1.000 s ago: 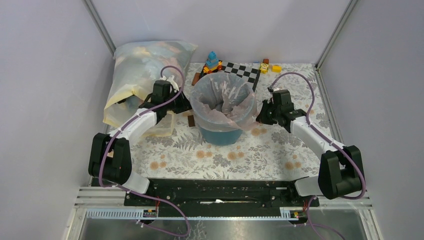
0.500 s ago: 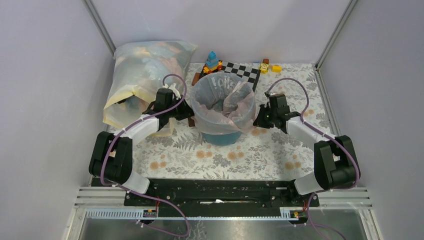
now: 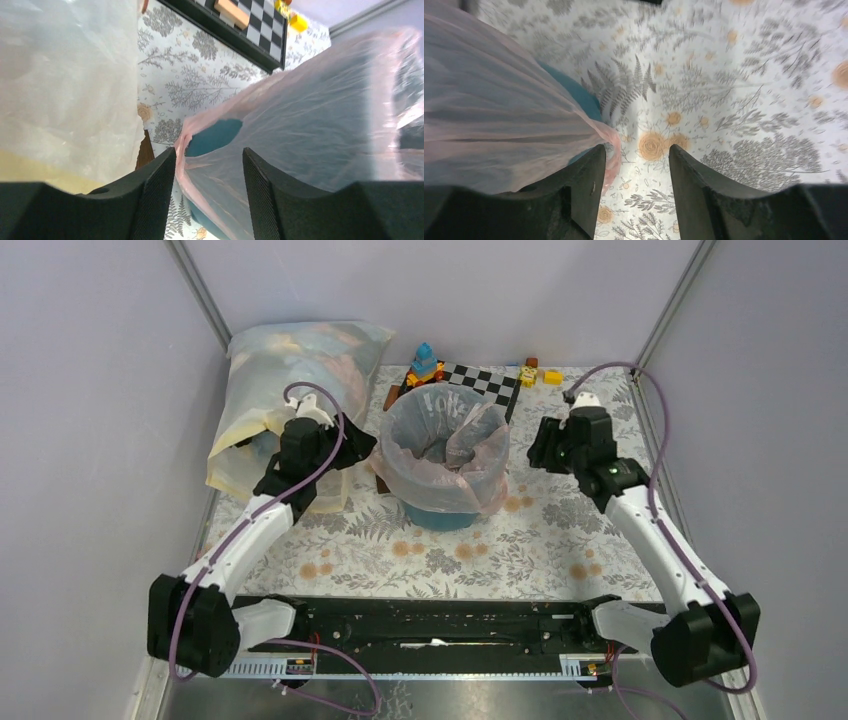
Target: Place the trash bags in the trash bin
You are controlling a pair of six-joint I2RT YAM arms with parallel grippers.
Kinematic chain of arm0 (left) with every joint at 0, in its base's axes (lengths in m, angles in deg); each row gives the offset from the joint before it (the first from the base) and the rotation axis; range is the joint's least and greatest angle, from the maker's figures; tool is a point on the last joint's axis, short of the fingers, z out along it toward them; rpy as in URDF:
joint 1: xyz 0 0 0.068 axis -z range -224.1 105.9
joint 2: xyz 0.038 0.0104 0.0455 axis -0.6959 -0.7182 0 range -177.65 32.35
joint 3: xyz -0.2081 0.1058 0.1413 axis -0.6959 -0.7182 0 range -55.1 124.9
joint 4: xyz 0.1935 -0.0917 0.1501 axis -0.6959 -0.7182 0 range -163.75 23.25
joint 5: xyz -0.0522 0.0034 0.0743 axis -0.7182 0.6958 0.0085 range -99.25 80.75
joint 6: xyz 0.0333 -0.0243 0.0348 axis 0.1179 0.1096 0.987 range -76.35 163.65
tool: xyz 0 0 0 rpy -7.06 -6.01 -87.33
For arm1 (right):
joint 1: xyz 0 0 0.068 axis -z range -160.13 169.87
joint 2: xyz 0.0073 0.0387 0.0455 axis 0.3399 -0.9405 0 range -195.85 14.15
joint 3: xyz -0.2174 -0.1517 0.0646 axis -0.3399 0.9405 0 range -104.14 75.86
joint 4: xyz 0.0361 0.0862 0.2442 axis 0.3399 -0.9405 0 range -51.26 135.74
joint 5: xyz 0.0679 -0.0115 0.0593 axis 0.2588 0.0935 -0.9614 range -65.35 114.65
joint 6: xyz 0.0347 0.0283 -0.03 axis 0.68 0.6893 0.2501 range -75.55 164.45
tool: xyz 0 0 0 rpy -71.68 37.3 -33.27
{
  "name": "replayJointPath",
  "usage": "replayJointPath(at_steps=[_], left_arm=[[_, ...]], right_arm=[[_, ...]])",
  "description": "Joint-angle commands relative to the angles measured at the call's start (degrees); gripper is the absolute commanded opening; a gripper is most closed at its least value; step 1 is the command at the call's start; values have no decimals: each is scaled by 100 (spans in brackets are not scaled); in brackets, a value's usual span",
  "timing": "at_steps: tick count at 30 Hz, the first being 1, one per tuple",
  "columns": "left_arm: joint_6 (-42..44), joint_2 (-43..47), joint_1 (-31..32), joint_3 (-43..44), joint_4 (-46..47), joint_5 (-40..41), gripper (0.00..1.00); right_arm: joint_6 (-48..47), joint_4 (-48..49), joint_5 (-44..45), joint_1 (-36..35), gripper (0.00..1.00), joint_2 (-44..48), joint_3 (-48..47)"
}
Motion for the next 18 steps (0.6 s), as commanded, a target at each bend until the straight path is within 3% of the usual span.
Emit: replayJointPath(at_steps=[1, 5, 9, 11, 18], left_arm=[[-37, 571, 7, -102, -129, 697, 59], [-42, 1100, 7, -215, -134, 860, 72], [40, 1549, 7, -276, -148, 1090, 91], [151, 1756, 6, -307, -119, 1196, 98], [342, 2229, 7, -273, -210, 1021, 99]], right_arm=[[-339, -801, 408, 18, 55, 452, -921], [-490, -1258, -311, -6, 41, 428, -1921], [-564, -1577, -856, -354, 1, -26, -2790], [-630, -1698, -713, -800, 0, -320, -3154], [-759, -2064, -268, -2098, 0, -1605, -4303]])
